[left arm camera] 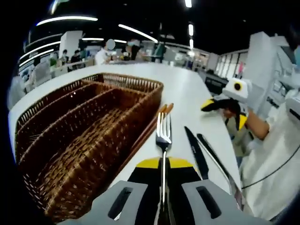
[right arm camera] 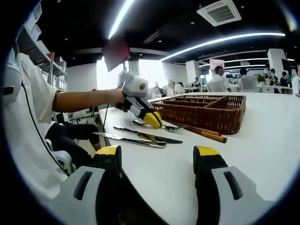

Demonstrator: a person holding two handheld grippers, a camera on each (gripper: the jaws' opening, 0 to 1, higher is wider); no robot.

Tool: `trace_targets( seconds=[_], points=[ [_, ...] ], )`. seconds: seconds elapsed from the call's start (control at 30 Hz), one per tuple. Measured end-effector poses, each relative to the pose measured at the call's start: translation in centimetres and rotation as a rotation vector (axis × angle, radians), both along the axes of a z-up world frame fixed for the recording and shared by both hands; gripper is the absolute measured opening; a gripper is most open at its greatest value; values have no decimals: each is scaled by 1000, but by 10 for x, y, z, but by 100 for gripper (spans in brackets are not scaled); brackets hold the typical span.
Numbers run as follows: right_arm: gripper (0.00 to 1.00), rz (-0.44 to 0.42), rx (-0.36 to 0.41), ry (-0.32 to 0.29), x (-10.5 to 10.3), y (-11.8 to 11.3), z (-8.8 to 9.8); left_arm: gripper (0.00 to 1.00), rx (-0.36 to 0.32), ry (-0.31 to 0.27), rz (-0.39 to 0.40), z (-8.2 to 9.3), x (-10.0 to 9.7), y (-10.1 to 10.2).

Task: Arrange the knives, forks, and spoons in their matching storage slots by inserting each utensil handle-first until every utensil is classified and aligned in the correct compartment

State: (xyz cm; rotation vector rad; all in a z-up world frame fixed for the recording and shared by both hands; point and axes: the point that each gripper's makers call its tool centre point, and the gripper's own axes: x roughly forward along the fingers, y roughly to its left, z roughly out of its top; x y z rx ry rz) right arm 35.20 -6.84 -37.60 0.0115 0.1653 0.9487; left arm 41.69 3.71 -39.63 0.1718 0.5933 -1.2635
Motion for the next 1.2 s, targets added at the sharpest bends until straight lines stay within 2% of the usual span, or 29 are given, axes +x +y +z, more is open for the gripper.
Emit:
trace_targets(
  seconds=[0.1,0.2,0.27,0.47,0.5,0.63,0.73,0.8,0.9,0.97,1.0,1.03,1.13,1.2],
  points=[
    [64,1,3,4,1,2,-1,3,15,-29,-9,4,0,1],
    [64,8,3,7,0,7,-3,3,17,-26,-18,7,-5,2],
    [64,9,-1,8,1,9,-4,3,24,-70,-20,15,-4,3],
    [64,5,10,7,1,9,-3,3,27,-71,-22,34,-1,4],
    [64,2,8,7,1,8,-3,3,42,-101,-32,41,8,9],
    [64,-6,15,10,2,5,-4,3,12,-94,6,57,33,17],
    [63,-6,31,14,3,4,-3,3,18,-109,13,59,47,21],
    [63,-3,27,12,3,5,-3,3,17,-88,16,59,50,22],
    [63,3,20,12,2,5,-4,3,40,-118,7,67,55,23],
    [63,7,21,14,3,6,-5,3,47,-114,0,73,56,24],
    [63,9,28,14,4,6,-4,3,55,-120,1,78,59,25],
    [63,9,33,16,4,6,-3,3,70,-152,14,84,67,28],
    [63,10,18,7,5,6,-3,3,112,-152,19,91,75,34],
    [63,11,13,4,6,5,-2,3,130,-184,15,97,82,39]
  ],
)
